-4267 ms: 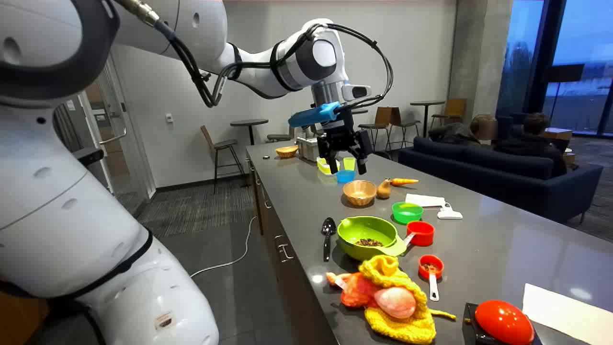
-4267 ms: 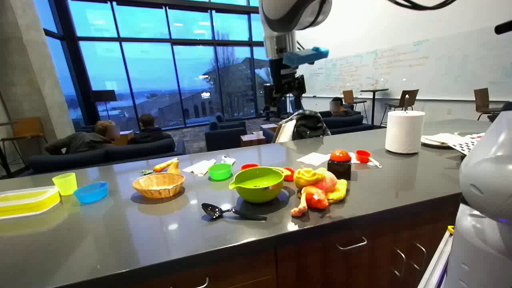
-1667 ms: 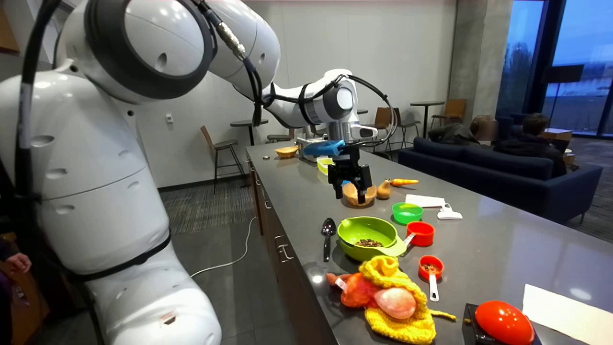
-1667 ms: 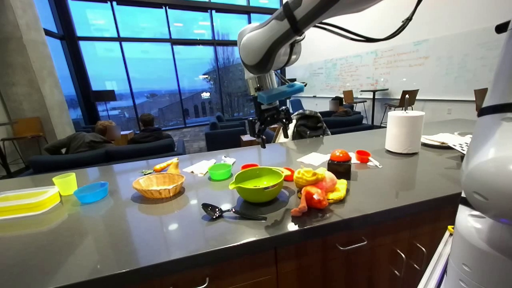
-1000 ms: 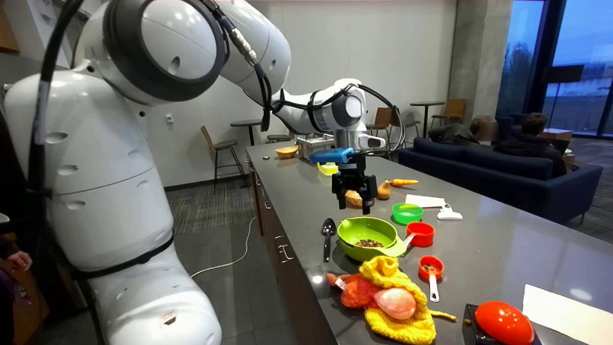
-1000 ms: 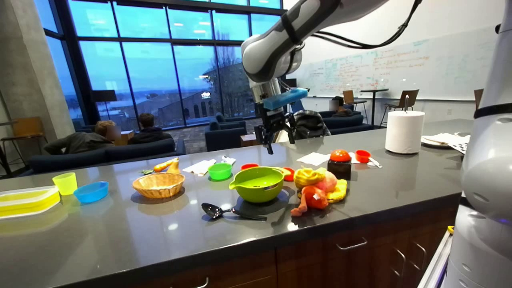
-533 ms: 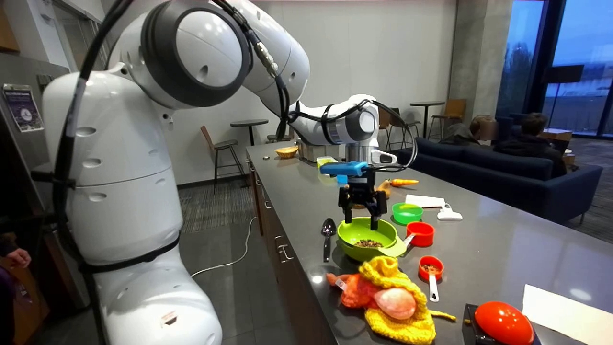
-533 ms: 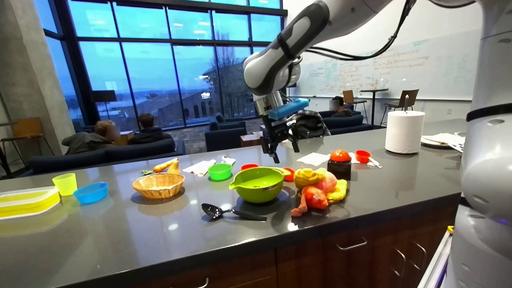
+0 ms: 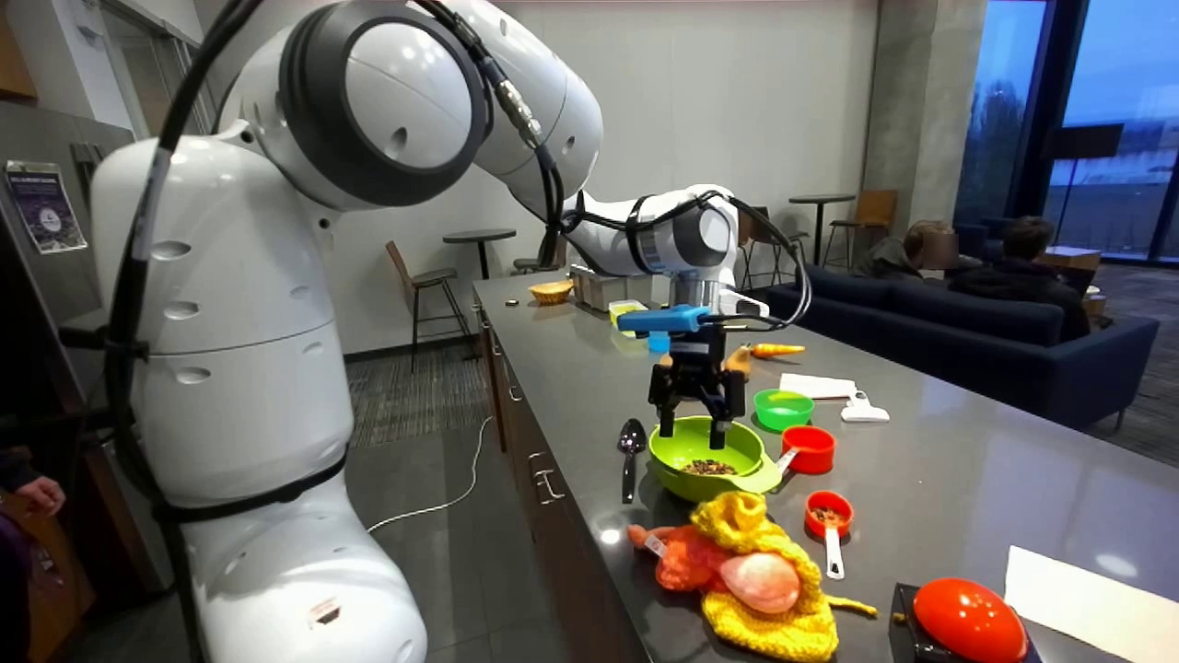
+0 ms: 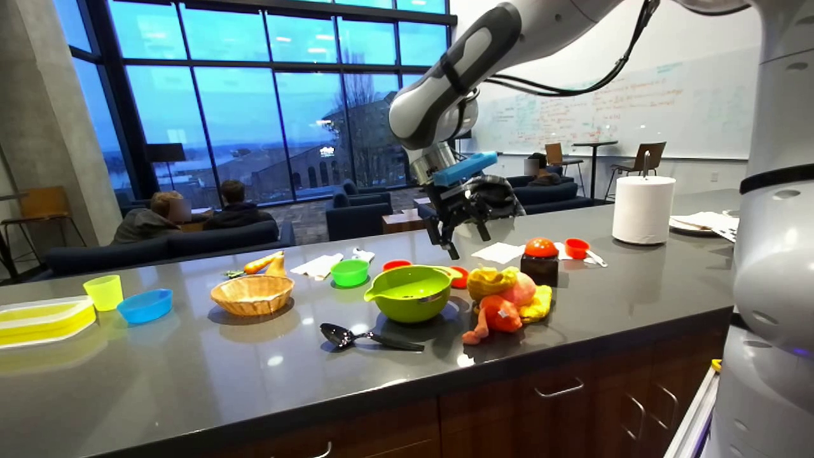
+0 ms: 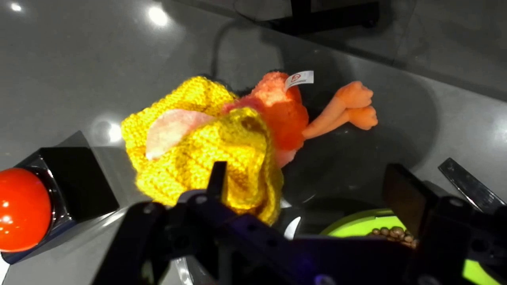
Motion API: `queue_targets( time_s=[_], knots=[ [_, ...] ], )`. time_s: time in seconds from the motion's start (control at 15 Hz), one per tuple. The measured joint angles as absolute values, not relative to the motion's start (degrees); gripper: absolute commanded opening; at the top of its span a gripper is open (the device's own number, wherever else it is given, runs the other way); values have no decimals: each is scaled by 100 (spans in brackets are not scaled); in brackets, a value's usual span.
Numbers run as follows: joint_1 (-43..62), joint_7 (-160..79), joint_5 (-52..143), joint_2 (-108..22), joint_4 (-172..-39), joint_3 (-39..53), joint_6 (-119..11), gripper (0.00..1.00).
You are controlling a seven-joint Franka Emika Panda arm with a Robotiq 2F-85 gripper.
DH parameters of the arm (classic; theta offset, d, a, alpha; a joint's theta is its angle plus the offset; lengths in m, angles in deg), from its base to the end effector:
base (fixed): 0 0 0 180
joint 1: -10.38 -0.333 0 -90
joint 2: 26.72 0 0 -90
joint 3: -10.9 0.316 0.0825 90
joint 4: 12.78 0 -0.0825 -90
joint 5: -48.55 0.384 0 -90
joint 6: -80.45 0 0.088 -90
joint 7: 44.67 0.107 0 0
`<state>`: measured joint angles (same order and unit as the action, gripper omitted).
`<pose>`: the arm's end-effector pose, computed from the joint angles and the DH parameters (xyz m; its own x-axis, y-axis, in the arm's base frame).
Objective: Move the yellow cloth and plush toy backwards then lift up the yellow cloth and set it back down on the counter.
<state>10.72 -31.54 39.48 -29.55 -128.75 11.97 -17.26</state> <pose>0.5186 -0.0083 0.4014 0.9276 -0.1916 -0.3207 -0.1255 -0.9684 0.2157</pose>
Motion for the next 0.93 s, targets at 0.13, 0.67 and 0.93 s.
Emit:
queue_targets(
  time_s=[0.13,0.67,0.93],
  knots=[
    [1072,-3151,3948,-2966,-12874,1197,-1700,100],
    [1864,-3944,3484,-2025,-14490,287,-2580,100],
    [2279,-4636,4077,-1450,-15241,-275,-3175,100]
  ],
)
